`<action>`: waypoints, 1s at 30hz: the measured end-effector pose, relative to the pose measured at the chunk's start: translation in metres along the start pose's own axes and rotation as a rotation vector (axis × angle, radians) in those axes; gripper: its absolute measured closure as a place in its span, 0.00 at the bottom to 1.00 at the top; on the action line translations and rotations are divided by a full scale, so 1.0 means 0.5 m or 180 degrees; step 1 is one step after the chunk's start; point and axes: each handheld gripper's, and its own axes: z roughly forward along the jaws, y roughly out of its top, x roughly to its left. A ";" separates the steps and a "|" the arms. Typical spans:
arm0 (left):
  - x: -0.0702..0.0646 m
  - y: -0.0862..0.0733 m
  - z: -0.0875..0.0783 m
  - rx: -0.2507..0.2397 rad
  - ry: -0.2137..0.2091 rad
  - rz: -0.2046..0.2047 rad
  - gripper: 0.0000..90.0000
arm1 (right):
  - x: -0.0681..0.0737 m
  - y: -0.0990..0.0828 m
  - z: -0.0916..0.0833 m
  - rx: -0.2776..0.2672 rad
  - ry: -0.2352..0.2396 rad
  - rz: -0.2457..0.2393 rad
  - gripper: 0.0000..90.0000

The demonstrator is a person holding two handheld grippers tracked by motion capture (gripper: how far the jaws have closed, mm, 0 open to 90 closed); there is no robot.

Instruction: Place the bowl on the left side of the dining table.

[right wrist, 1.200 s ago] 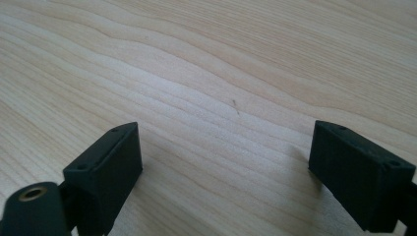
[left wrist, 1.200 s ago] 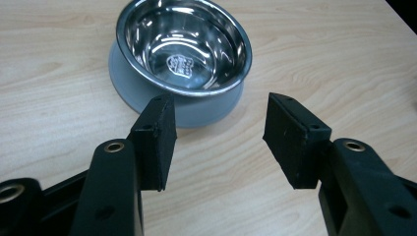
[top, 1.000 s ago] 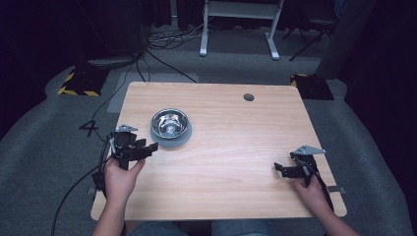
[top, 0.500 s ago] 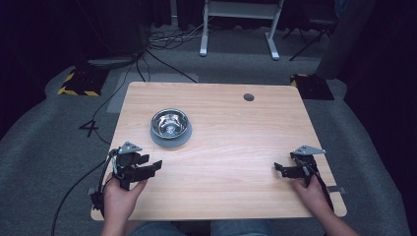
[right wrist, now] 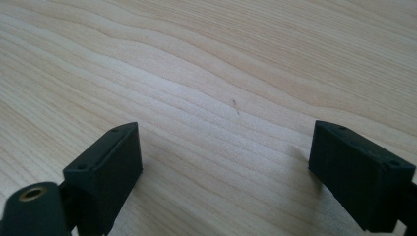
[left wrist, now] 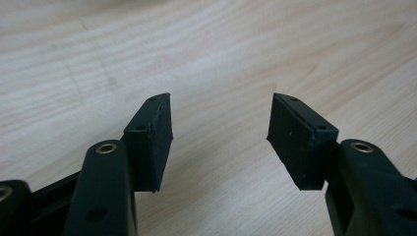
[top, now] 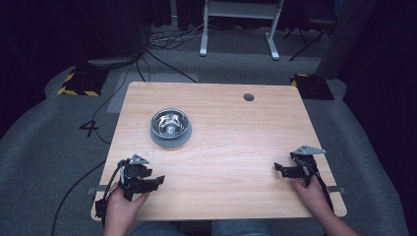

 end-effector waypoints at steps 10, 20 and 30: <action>-0.007 -0.019 0.043 0.0238 -0.0037 0.0164 0.48 | 0.000 0.000 0.000 0.0000 0.0000 0.0000 0.14; -0.018 -0.035 0.060 -0.0001 0.0000 0.0397 0.41 | 0.000 0.000 0.000 0.0000 0.0000 0.0000 0.14; -0.027 -0.069 0.079 -0.0412 0.0017 0.0794 0.27 | 0.001 0.000 0.000 -0.0006 0.0015 0.0019 0.14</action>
